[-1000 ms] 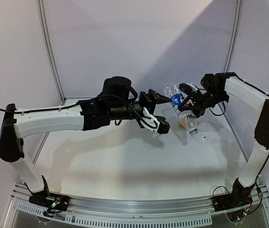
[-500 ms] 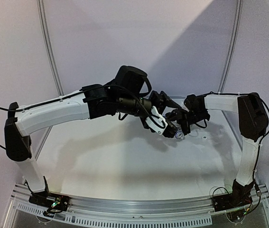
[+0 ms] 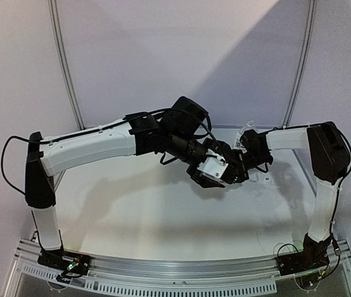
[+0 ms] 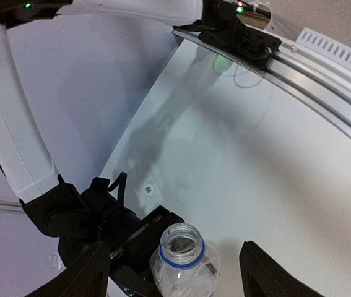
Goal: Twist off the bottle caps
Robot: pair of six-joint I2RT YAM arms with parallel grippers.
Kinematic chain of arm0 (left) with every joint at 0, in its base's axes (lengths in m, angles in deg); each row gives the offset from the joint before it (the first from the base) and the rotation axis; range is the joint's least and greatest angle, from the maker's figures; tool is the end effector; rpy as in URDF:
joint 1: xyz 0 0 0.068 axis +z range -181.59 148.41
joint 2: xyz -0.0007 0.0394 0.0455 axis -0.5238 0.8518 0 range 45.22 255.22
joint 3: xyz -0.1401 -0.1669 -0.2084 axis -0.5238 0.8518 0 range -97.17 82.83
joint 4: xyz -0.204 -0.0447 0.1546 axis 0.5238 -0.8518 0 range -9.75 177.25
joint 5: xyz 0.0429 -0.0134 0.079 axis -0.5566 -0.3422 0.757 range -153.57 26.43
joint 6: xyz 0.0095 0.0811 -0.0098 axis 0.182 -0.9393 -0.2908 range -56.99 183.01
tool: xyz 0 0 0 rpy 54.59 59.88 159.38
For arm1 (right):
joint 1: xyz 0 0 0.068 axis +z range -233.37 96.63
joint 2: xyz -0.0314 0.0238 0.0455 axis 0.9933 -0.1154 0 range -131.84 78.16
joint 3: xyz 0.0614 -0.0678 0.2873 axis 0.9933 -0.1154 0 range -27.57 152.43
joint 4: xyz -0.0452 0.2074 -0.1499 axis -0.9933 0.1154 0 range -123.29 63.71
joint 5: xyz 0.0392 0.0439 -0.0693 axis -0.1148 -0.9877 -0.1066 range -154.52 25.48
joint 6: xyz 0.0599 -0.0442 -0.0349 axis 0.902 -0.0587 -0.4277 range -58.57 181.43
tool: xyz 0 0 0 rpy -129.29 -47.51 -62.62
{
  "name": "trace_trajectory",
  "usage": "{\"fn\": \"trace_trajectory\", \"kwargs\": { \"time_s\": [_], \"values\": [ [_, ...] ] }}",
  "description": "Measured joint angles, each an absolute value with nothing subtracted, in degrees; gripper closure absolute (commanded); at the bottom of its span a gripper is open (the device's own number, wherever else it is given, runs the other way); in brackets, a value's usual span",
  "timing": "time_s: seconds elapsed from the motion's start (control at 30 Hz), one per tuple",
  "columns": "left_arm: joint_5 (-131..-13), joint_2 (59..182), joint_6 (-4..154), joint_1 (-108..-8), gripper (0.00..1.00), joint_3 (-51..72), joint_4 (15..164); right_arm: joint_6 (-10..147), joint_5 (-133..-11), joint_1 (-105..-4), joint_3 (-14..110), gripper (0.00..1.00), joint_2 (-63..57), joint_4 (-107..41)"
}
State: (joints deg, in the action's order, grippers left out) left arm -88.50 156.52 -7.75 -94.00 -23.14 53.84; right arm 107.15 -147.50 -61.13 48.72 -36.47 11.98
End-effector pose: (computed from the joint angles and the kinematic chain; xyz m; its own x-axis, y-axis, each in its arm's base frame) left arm 0.1969 -0.4419 0.3373 0.8070 0.3042 -0.5061 0.5887 -0.4812 0.6495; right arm 0.3244 0.2095 0.1942 -0.7486 -0.2116 0.6284 0.5548 0.3191 0.7684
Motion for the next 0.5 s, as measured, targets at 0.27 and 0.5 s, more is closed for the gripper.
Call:
{"fn": "trace_trajectory", "kwargs": {
  "time_s": [0.27,0.5],
  "values": [
    [-87.97,163.08,2.06,-94.00,0.36,-31.52,51.79,109.68,-147.28,-61.13,47.12,0.43,-36.47,10.10],
    [-88.37,165.81,5.32,-94.00,0.43,-33.96,47.42,110.95,-147.30,-61.11,46.16,0.43,-36.18,8.62]
  ]
}}
